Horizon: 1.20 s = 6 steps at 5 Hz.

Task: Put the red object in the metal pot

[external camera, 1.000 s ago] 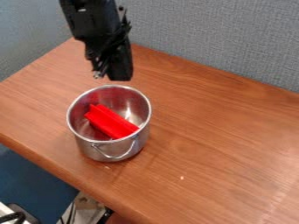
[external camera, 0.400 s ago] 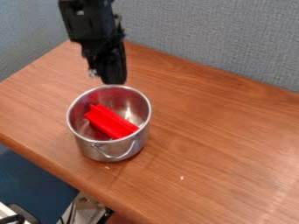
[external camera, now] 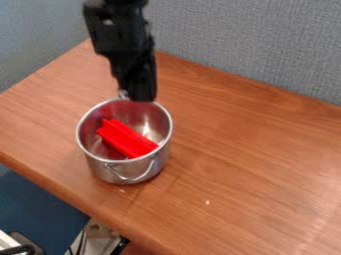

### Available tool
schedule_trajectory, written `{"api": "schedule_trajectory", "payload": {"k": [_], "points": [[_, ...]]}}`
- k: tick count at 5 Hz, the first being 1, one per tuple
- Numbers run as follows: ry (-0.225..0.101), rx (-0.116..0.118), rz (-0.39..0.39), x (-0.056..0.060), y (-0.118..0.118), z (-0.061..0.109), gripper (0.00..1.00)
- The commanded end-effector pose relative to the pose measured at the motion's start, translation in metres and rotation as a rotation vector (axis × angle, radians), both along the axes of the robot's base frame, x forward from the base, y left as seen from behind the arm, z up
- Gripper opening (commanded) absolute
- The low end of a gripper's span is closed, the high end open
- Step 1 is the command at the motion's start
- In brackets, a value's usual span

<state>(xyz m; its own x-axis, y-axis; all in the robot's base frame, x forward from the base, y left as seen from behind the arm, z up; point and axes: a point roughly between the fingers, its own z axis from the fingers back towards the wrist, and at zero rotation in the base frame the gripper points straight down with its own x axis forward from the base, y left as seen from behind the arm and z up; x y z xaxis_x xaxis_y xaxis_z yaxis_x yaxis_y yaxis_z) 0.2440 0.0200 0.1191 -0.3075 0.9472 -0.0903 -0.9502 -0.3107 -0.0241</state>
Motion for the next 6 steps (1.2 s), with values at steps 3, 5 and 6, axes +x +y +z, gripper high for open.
{"api": "schedule_trajectory", "payload": {"k": [3,5,6], "points": [[-0.002,0.032,0.157,0.020,-0.005,-0.009,0.00],[0.054,0.016,0.220,-0.001,0.035,-0.027,0.00],[0.039,-0.003,0.118,-0.005,0.043,-0.042,0.00]]}}
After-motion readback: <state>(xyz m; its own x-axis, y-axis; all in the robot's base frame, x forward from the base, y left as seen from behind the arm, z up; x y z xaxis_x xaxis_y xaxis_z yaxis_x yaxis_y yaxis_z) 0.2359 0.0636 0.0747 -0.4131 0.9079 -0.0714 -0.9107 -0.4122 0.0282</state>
